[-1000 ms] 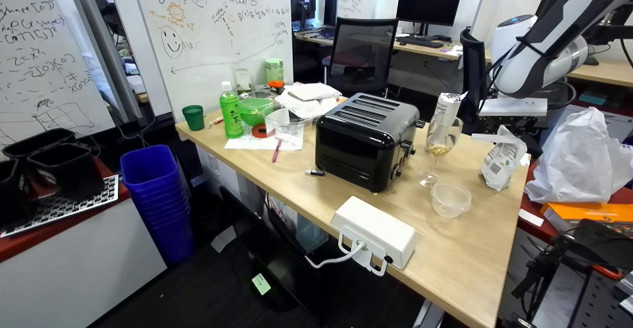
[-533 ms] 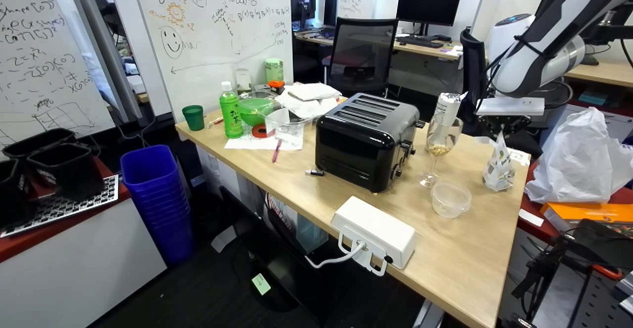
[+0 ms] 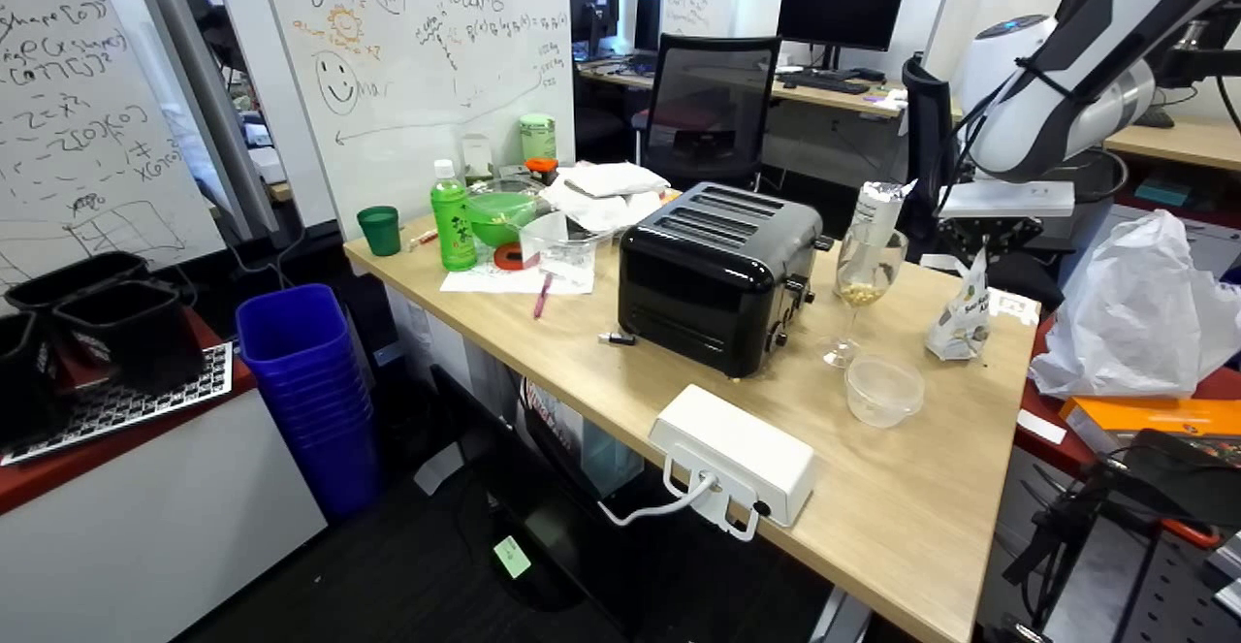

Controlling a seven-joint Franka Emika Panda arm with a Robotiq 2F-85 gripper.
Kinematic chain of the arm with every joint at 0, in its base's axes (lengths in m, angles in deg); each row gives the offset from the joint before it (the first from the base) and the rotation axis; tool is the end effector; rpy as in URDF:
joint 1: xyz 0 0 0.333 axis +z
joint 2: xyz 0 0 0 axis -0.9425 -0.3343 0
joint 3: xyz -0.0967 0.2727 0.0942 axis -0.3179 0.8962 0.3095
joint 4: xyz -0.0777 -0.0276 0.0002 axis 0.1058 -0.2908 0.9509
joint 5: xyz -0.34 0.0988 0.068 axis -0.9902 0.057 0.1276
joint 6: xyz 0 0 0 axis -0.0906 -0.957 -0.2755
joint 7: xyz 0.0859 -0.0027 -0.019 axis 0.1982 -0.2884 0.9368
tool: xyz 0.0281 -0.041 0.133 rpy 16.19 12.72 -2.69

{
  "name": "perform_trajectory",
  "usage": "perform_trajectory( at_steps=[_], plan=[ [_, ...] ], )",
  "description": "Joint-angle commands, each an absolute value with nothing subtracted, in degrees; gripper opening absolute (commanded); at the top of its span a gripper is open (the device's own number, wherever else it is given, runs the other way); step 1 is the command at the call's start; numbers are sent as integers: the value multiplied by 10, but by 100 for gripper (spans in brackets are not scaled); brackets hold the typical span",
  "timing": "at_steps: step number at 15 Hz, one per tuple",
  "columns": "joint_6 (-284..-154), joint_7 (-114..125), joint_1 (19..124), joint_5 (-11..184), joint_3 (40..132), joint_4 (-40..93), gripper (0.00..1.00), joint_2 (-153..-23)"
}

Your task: Pick up the sachet from the table and move it to the left.

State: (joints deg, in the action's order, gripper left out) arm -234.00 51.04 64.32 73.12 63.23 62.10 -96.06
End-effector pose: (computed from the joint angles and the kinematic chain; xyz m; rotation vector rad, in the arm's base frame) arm 0.4356 -0.2906 0.1818 2.3516 -1.5435 0.0311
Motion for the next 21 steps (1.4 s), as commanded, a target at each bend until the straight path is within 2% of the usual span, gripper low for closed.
perform_trajectory(
  at_steps=[1,6,14,18,20,21],
  plan=[
    [-2341,476,647,700,617,644,0,-925],
    [-2352,455,645,625,599,671,0,-873],
    [-2343,264,608,591,650,781,0,-719],
    [-2338,97,583,656,677,844,0,-639],
    [-2313,11,636,727,638,866,0,-609],
    [-2332,73,577,694,692,847,1,-641]
  ],
)
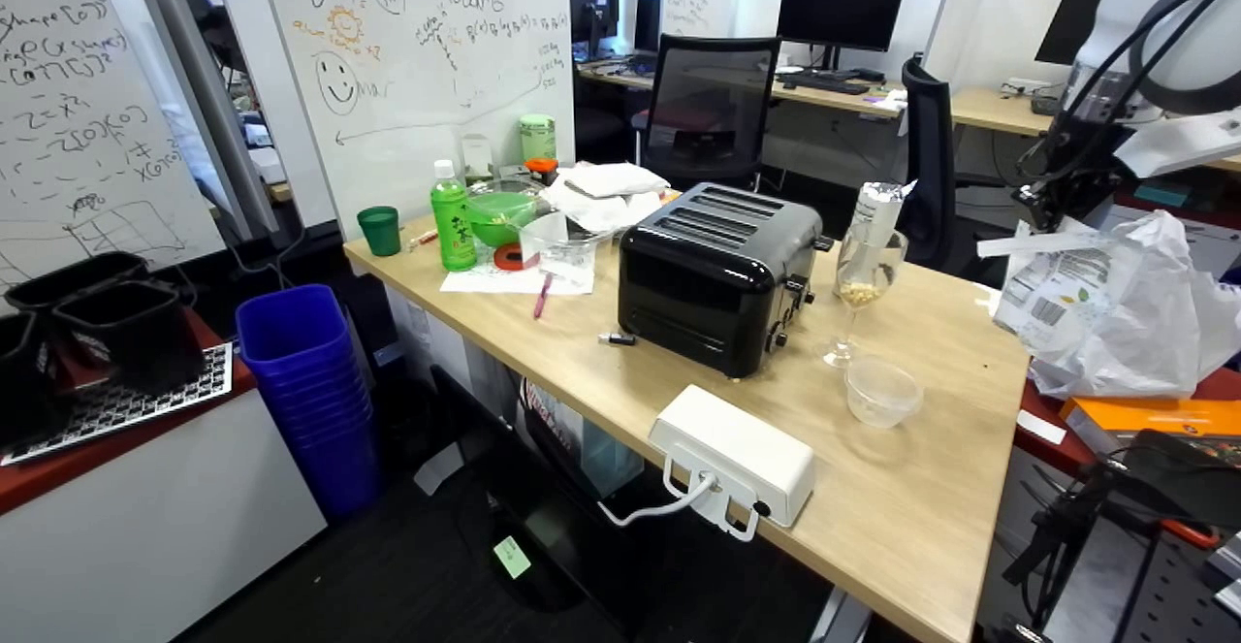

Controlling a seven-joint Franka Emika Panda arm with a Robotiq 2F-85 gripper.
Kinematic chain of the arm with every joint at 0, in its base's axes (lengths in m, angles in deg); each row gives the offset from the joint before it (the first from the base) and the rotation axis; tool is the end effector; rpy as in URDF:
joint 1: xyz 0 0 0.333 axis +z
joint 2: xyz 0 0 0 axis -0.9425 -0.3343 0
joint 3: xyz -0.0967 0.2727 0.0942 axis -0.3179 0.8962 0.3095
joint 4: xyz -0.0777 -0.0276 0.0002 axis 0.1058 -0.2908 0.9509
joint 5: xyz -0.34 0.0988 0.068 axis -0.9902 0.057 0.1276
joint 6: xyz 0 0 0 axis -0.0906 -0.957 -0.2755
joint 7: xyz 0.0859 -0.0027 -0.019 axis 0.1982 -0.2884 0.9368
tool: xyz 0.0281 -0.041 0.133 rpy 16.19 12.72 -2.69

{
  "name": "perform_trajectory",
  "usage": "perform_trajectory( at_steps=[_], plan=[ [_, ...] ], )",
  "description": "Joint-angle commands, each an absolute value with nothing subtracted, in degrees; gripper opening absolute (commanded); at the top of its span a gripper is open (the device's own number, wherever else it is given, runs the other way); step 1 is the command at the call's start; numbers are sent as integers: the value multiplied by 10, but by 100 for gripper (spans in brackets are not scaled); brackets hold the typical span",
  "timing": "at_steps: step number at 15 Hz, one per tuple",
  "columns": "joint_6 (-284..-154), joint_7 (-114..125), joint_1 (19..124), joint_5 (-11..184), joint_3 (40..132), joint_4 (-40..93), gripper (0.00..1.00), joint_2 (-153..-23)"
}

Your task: Pick up the sachet from the table and move it to the left.

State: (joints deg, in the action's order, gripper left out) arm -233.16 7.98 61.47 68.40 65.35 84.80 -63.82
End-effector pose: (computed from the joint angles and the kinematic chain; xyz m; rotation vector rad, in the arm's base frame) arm 0.3512 -0.2263 0.2789 2.9152 -0.5898 0.0885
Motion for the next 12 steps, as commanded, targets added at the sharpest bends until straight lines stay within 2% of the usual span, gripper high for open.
perform_trajectory(
  at_steps=[1,12],
  plan=[
    [-2326,41,584,719,690,858,1,-627],
    [-2328,11,579,703,705,880,0,-595]
  ],
)
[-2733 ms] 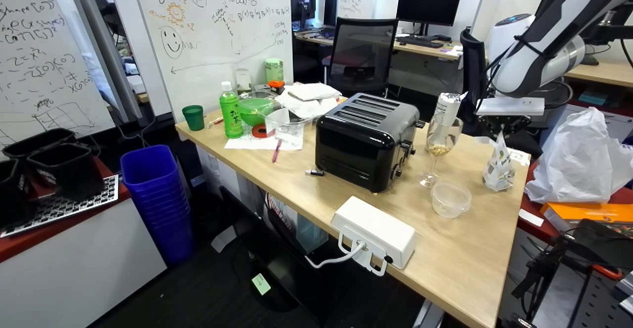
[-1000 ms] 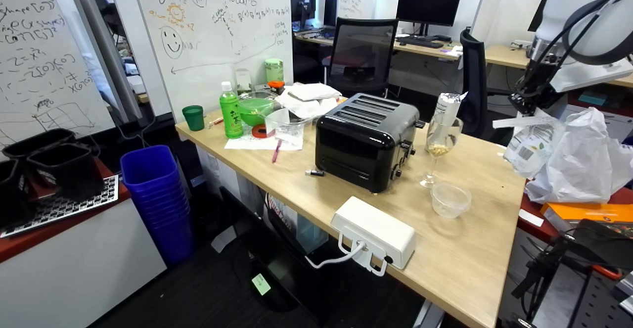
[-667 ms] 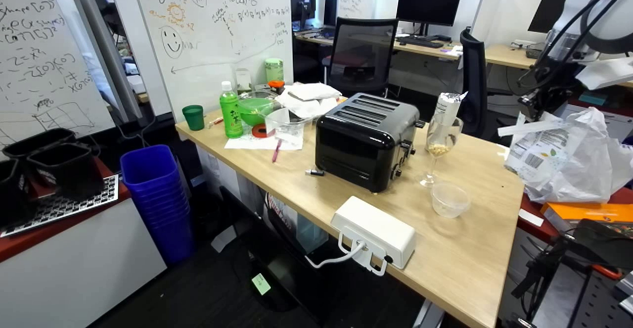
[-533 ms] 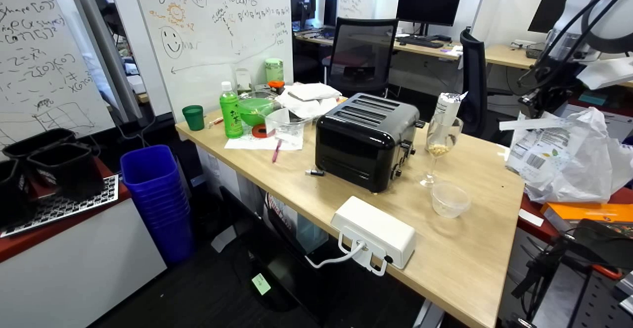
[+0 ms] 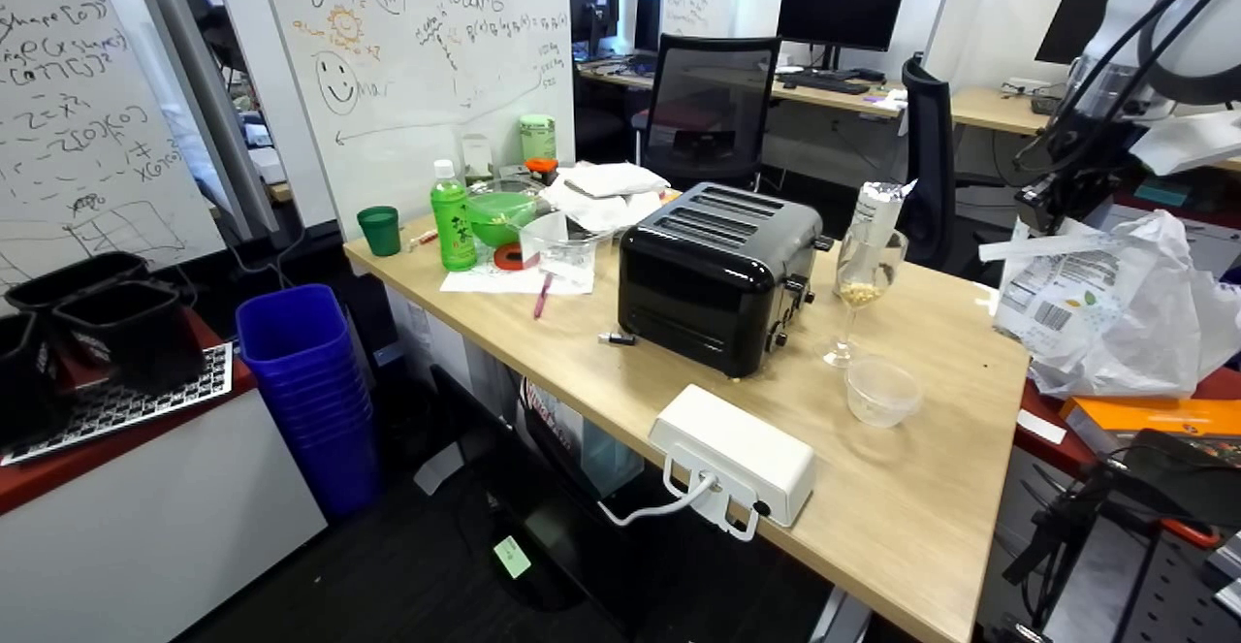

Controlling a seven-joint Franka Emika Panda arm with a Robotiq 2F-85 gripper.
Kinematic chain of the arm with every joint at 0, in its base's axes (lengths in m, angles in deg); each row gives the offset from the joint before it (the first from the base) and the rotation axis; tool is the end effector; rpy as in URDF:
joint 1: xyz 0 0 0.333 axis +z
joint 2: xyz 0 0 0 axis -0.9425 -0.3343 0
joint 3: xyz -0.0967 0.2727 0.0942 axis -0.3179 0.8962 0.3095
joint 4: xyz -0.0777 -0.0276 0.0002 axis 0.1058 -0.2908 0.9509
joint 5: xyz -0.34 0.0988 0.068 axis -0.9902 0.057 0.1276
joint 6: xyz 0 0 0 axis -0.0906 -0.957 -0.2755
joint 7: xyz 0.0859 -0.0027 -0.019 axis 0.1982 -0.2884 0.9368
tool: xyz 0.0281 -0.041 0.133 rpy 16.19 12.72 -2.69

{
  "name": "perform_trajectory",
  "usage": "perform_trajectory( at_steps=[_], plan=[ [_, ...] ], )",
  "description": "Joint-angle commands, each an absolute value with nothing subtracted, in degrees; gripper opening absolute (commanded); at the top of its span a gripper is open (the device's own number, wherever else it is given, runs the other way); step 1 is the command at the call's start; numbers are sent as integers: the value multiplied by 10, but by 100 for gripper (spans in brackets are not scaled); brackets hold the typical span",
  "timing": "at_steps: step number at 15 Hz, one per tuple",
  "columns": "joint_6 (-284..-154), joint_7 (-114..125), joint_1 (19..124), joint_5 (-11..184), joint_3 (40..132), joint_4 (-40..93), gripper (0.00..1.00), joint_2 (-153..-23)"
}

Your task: Pick up the sachet from the table and move it to the left.

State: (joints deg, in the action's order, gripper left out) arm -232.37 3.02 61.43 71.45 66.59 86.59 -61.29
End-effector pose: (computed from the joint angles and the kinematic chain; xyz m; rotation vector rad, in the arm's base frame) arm 0.3469 -0.2124 0.2831 2.9698 -0.5044 0.0943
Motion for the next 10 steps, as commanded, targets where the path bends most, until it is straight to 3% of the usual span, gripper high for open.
perform_trajectory(
  at_steps=[1,7,10],
  plan=[
    [-2329,5,573,692,714,886,0,-586],
    [-2336,-110,574,647,745,964,0,-494],
    [-2317,-222,616,705,733,939,0,-483]
  ],
)
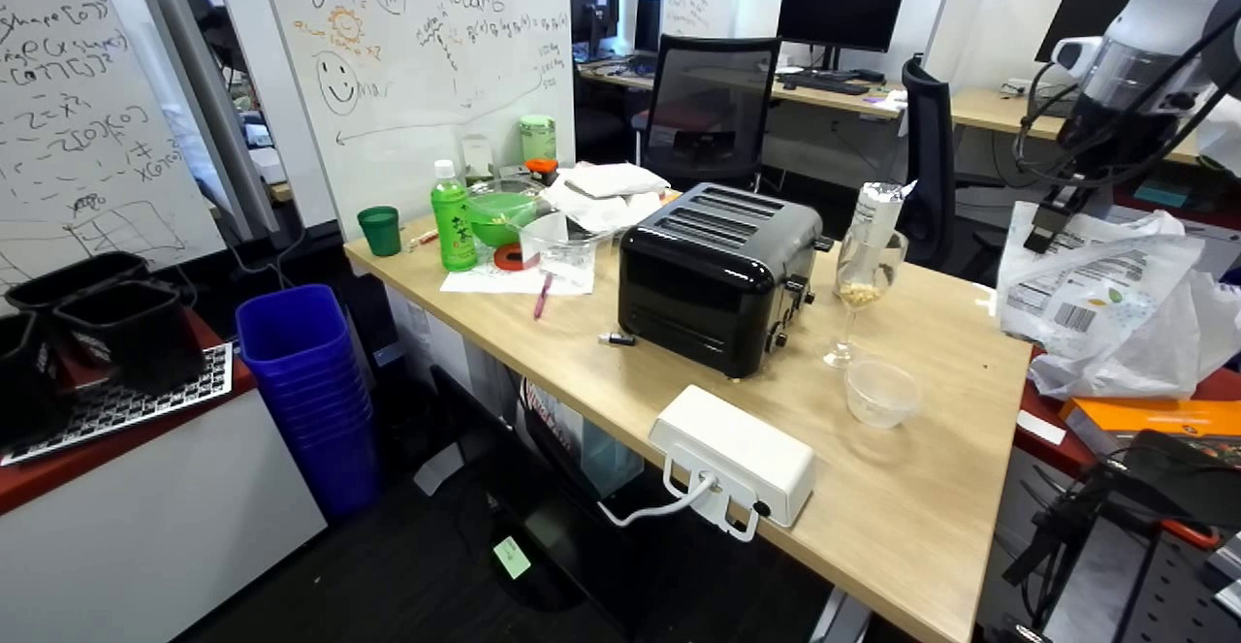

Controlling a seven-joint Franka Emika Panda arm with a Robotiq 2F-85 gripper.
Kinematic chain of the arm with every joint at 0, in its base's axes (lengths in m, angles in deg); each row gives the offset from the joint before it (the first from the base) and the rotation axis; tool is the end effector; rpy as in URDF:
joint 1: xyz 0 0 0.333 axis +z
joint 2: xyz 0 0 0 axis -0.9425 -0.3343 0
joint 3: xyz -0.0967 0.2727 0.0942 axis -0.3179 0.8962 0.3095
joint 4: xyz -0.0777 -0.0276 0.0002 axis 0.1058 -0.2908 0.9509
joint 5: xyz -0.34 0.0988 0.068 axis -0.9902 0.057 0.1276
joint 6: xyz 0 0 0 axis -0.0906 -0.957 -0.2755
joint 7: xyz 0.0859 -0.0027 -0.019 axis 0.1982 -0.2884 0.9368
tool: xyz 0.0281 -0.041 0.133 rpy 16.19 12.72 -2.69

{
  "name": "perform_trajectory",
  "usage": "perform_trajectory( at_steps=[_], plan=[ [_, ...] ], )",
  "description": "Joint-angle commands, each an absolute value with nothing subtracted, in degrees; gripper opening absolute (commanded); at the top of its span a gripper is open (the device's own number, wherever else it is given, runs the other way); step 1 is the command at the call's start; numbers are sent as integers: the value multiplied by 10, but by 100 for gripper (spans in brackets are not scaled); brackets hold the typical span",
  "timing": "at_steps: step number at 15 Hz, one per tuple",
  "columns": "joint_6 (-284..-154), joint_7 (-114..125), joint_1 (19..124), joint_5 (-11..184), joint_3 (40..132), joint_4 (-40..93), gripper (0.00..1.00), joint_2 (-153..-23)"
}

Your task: Pick up the sachet from the table and move it to the left.

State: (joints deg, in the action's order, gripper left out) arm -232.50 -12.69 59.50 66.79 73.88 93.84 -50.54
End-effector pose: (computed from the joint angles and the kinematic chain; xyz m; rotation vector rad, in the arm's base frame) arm 0.3334 -0.1594 0.3077 2.9501 0.1466 0.1589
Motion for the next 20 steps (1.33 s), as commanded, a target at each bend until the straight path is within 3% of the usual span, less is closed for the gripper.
perform_trajectory(
  at_steps=[1,4,13,20],
  plan=[
    [-2313,-260,630,722,728,936,0,-476],
    [-2290,-373,677,782,706,934,0,-455],
    [-2308,-316,649,766,735,934,0,-466],
    [-2297,-435,722,794,731,933,0,-459]
  ],
)
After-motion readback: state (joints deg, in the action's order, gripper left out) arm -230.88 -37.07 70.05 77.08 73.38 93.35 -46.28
